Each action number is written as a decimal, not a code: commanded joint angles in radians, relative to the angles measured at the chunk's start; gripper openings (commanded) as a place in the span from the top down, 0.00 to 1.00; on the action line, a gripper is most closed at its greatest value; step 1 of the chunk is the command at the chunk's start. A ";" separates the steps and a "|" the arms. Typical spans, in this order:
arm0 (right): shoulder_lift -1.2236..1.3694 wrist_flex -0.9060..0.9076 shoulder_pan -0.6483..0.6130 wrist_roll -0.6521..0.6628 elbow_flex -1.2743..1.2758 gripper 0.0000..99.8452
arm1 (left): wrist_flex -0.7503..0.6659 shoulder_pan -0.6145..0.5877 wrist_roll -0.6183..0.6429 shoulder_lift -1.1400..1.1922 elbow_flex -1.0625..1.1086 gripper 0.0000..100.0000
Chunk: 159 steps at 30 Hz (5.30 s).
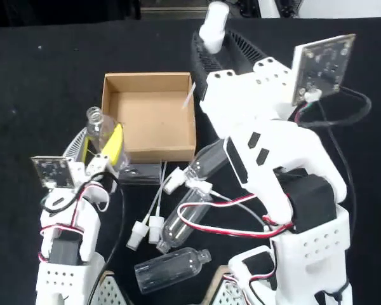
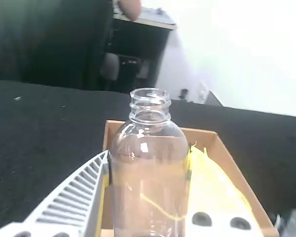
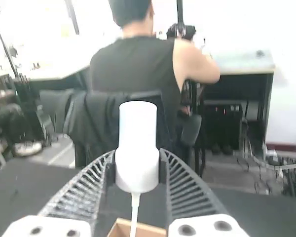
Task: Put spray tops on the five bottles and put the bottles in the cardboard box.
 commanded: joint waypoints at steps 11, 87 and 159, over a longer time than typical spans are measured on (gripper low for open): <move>-0.033 -0.041 -0.066 -0.005 0.015 0.97 | -0.104 0.343 -0.609 -0.021 0.031 0.97; -0.131 -0.118 -0.091 -0.002 0.128 0.97 | -0.226 0.374 -0.321 0.000 0.031 0.97; -0.151 -0.215 0.453 0.193 0.961 0.80 | -0.226 0.380 -0.324 0.000 0.031 0.97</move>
